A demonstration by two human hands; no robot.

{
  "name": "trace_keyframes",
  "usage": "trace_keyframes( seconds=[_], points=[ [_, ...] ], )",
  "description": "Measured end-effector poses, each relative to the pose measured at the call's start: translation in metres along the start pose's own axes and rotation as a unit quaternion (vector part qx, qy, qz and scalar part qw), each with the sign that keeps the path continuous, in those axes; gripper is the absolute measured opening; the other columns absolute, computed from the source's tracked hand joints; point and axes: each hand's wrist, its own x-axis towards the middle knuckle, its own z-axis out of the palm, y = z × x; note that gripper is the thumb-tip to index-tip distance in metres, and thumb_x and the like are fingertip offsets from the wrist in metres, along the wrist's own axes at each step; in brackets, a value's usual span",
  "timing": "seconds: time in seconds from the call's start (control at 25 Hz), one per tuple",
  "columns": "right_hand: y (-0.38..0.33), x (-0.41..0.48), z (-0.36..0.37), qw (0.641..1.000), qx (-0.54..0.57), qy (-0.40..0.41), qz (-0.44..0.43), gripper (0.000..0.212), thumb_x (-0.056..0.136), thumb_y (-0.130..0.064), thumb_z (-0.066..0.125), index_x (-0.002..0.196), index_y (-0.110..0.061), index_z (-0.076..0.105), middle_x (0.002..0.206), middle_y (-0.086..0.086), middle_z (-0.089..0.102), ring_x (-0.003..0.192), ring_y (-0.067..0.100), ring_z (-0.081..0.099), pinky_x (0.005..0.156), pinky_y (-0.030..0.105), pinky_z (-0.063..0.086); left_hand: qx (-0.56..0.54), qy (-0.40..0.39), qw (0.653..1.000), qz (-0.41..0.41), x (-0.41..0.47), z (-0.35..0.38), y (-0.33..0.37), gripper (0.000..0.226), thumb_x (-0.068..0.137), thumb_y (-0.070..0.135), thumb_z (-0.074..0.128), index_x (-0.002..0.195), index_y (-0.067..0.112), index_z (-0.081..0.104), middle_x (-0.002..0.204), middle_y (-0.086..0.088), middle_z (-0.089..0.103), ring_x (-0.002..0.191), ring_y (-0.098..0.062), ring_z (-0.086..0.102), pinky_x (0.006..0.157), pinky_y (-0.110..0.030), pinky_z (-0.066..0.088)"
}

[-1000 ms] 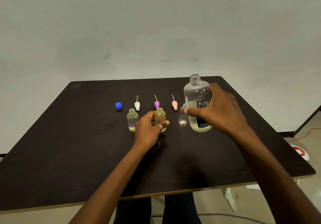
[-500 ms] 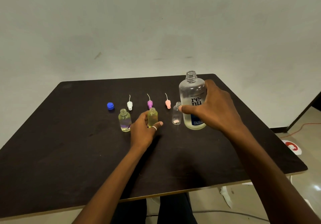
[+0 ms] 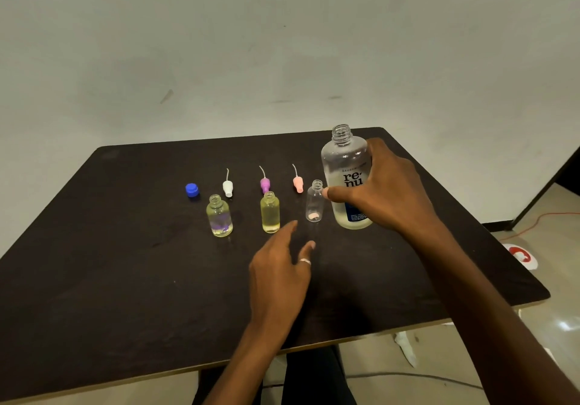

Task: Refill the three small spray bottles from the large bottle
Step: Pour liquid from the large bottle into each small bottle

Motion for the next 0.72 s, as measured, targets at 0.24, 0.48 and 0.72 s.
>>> trace_keyframes(
  seconds=[0.24, 0.48, 0.72],
  points=[
    [0.003, 0.001, -0.001, 1.000, 0.004, 0.005, -0.002, 0.069, 0.064, -0.050, 0.082, 0.118, -0.024, 0.048, 0.098, -0.011, 0.059, 0.087, 0.011, 0.060, 0.071, 0.025, 0.047, -0.102, -0.067, 0.991, -0.054, 0.068, 0.061, -0.004, 0.070, 0.079, 0.036, 0.072, 0.141, 0.017, 0.046, 0.136, 0.002, 0.057, 0.123, -0.012, 0.056, 0.101, -0.032, 0.050],
    [0.006, 0.001, -0.003, 1.000, 0.007, 0.003, 0.003, 0.070, 0.063, -0.050, 0.081, 0.119, -0.023, 0.049, 0.101, -0.009, 0.062, 0.087, 0.011, 0.062, 0.071, 0.025, 0.047, -0.106, -0.071, 0.987, -0.097, 0.086, 0.086, -0.008, 0.038, 0.083, 0.015, 0.072, 0.116, 0.011, 0.053, 0.119, -0.004, 0.066, 0.109, -0.021, 0.065, 0.088, -0.034, 0.054],
    [0.002, 0.000, -0.004, 1.000, 0.006, -0.006, -0.007, 0.072, 0.064, -0.048, 0.082, 0.123, -0.024, 0.048, 0.105, -0.010, 0.062, 0.090, 0.012, 0.061, 0.075, 0.028, 0.049, -0.123, -0.092, 0.982, -0.110, 0.054, 0.062, -0.007, 0.041, 0.081, 0.027, 0.081, 0.117, 0.018, 0.062, 0.110, 0.004, 0.071, 0.102, -0.008, 0.067, 0.089, -0.030, 0.056]
  ],
)
